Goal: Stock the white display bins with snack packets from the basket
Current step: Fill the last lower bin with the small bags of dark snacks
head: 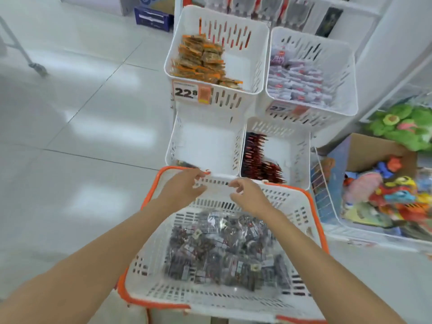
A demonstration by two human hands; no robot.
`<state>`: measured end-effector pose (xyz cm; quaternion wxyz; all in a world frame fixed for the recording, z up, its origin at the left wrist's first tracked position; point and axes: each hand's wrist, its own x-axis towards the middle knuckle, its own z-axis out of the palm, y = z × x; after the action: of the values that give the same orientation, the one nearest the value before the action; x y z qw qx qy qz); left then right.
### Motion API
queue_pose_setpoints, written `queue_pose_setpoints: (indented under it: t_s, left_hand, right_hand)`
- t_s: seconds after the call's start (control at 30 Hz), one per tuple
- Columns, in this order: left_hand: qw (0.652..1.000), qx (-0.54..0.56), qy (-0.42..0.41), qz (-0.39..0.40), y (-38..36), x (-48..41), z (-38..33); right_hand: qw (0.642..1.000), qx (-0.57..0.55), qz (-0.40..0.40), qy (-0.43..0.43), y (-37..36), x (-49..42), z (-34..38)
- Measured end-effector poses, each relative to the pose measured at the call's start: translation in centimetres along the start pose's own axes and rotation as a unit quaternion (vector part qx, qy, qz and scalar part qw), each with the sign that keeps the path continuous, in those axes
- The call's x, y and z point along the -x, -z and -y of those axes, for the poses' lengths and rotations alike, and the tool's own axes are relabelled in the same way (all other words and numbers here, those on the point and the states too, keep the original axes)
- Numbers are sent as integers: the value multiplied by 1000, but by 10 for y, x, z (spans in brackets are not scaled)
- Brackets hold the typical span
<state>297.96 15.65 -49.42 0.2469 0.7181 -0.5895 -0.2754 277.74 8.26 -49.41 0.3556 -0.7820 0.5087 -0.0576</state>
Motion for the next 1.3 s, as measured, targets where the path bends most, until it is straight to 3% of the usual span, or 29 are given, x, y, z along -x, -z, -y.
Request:
queue_pose_setpoints:
  t_s: [0.1, 0.17, 0.27, 0.33, 0.4, 0.5, 0.6, 0.7, 0.8, 0.93, 1.03, 1.13, 1.23, 1.3]
  left_hand:
    - [998, 21, 48, 32, -34, 33, 36]
    - [995, 38, 78, 56, -49, 47, 53]
    - [988, 73, 117, 73, -64, 59, 65]
    - [985, 70, 131, 85, -69, 65, 69]
    - [985, 48, 132, 102, -72, 67, 70]
    - [982, 50, 147, 108, -76, 64, 65]
    - [968, 134, 166, 135, -80, 60, 54]
    - [928, 256, 190, 191, -82, 62, 46]
    - [914, 309, 228, 133, -75, 59, 55]
    - [905, 354, 231, 41, -45, 51, 75]
    - [904, 373, 203, 41, -24, 55, 74]
    - [901, 377, 208, 53, -15, 60, 74]
    - [907, 352, 220, 66, -13, 65, 77]
    - [912, 335, 227, 66, -15, 66, 76]
  right_hand:
    - [978, 42, 176, -106, -41, 20, -69]
    - [954, 79, 241, -161, -64, 35, -107]
    - [940, 129, 256, -183, -94, 65, -149]
    - [939, 203, 233, -151, -106, 77, -164]
    - [952, 209, 191, -114, -109, 76, -169]
    - [984, 82, 129, -93, -92, 63, -146]
    - [988, -55, 127, -66, -67, 52, -105]
    - [972, -178, 145, -53, -52, 43, -61]
    - [940, -272, 198, -63, -61, 24, -44]
    - [948, -160, 245, -122, -112, 5, -56]
    - [960, 73, 260, -76, -167, 7, -72]
    - [942, 208, 265, -16, -204, 12, -83]
    - [950, 181, 251, 30, -218, 22, -86]
    - [967, 134, 218, 11, -224, 28, -83]
